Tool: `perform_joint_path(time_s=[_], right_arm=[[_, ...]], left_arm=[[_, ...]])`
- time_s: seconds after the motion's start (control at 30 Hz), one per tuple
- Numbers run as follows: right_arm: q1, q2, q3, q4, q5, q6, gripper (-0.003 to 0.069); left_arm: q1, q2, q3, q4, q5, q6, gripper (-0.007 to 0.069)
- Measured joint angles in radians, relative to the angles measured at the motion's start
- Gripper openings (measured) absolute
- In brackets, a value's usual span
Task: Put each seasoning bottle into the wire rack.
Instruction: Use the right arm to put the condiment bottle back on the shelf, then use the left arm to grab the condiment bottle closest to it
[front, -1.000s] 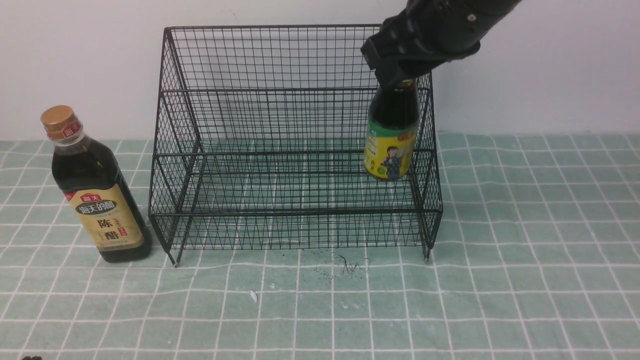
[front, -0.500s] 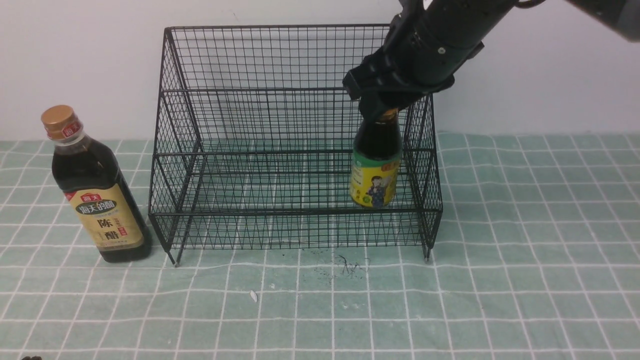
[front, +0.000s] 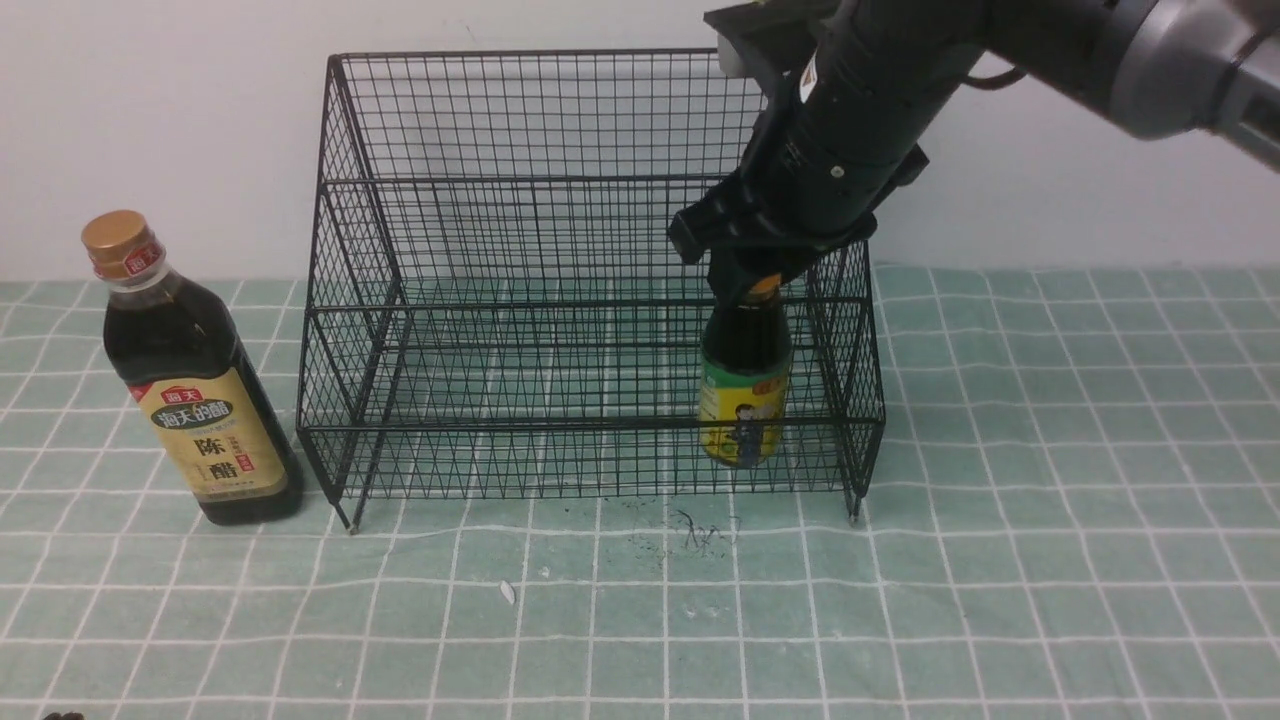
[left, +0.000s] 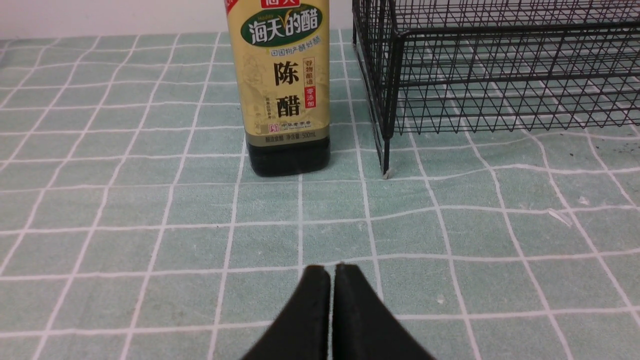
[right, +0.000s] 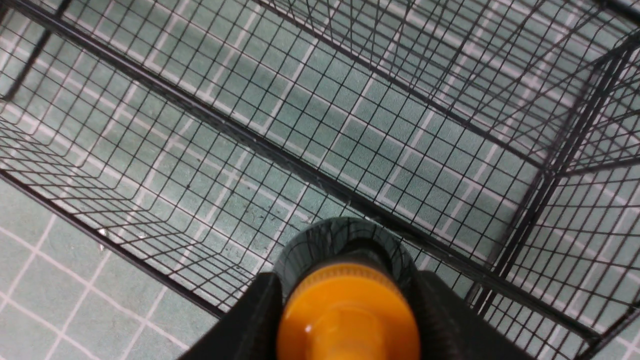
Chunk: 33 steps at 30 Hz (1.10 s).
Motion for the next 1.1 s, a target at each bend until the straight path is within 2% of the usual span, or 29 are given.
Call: perform_joint_path(time_s=[0.27,0.37,0.5,0.67,0.8,0.83,0.87,0.9,1.03,1.1], right_arm=[[0.000,0.006,0.022,0.000,-0.004,0.005,0.0313],[0.000,-0.009,0.022,0.000,-0.016,0.024,0.0390],[0.000,-0.057,0.022,-0.022,-0.019,0.034,0.0451],[0.000,-0.174,0.022,-0.053,-0.019,0.065,0.0446],[0.000,-0.312,0.022,-0.060,-0.018,0.084,0.0392],[0.000,-0.390,0.022,-0.070,-0.018,0.092,0.0340],[0.000,-0.425,0.022,-0.080,-0.018,0.097,0.0324],[0.000,-0.510,0.022,-0.093,-0.017,0.111,0.0252],[0.000,-0.755,0.081,-0.168,-0.017,0.190,0.0070],[0.000,-0.896,0.182,-0.206,-0.024,0.227,0.0014]], left_arm=[[0.000,0.000,0.000,0.000,0.000,0.000,-0.0006],[0.000,0.000,0.000,0.000,0.000,0.000,-0.0006],[0.000,0.000,0.000,0.000,0.000,0.000,-0.0006],[0.000,0.000,0.000,0.000,0.000,0.000,-0.0006],[0.000,0.000,0.000,0.000,0.000,0.000,-0.0006],[0.000,0.000,0.000,0.000,0.000,0.000,-0.0006],[0.000,0.000,0.000,0.000,0.000,0.000,-0.0006],[0.000,0.000,0.000,0.000,0.000,0.000,-0.0006],[0.000,0.000,0.000,0.000,0.000,0.000,-0.0006],[0.000,0.000,0.000,0.000,0.000,0.000,-0.0006]])
